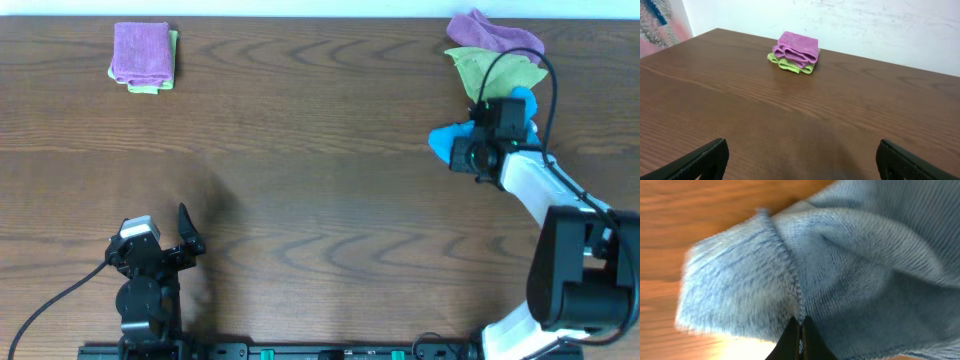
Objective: Fold the cloth
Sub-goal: 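Lift the blue cloth with the right gripper and drag it to table center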
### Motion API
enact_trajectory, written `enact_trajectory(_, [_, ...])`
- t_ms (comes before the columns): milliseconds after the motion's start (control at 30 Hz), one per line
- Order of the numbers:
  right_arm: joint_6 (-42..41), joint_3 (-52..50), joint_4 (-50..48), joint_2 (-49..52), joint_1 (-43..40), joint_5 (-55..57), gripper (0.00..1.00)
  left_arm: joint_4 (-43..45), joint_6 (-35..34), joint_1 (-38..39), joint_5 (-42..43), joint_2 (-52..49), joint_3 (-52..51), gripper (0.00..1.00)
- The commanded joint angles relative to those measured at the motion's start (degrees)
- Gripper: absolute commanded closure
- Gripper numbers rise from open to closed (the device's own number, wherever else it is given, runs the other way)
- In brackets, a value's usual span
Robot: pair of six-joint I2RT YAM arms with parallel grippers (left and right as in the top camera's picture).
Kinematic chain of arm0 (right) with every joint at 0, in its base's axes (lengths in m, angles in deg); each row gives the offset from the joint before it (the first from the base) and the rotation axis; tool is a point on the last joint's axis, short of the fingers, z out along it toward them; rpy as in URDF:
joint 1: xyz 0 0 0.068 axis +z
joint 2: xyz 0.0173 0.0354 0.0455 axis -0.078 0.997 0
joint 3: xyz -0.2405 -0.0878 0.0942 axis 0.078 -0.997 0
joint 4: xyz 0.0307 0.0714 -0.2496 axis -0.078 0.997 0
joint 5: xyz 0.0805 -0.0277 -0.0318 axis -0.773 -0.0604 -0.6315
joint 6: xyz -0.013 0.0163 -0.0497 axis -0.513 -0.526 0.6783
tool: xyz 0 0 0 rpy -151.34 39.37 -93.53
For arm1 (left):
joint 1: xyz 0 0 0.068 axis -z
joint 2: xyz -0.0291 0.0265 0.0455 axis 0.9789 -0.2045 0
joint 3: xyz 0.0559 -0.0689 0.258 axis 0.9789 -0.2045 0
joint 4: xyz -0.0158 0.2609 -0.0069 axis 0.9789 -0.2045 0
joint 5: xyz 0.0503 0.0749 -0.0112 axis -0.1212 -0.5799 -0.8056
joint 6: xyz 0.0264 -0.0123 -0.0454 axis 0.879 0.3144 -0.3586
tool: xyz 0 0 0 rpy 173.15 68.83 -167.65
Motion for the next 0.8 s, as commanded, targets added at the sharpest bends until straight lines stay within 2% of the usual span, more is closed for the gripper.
enact_trajectory(0, [-0.5,5.7,3.06,-4.79,3.39,-1.07,0.99,-0.46,-0.24,0.24,0.04,0.33,-1.66,0.04])
enact_trajectory(133, [1.79,14.49,9.84,-9.18,9.77,-1.07,0.99,-0.46,-0.24,0.24,0.04,0.33,-1.66,0.05])
enact_trajectory(433, [4.66,29.66,13.14,-12.02,23.74,-0.66,0.99,-0.46,-0.24,0.24,0.04,0.33,-1.66,0.04])
enact_trajectory(567, [5.49,31.21,13.07,-12.0,25.55,9.42,0.99,-0.46,-0.24,0.24,0.04,0.33,-1.66,0.05])
enact_trajectory(767, [5.46,31.3,14.08,-11.98,21.16,29.42,0.99,-0.46,-0.24,0.24,0.04,0.33,-1.66,0.04])
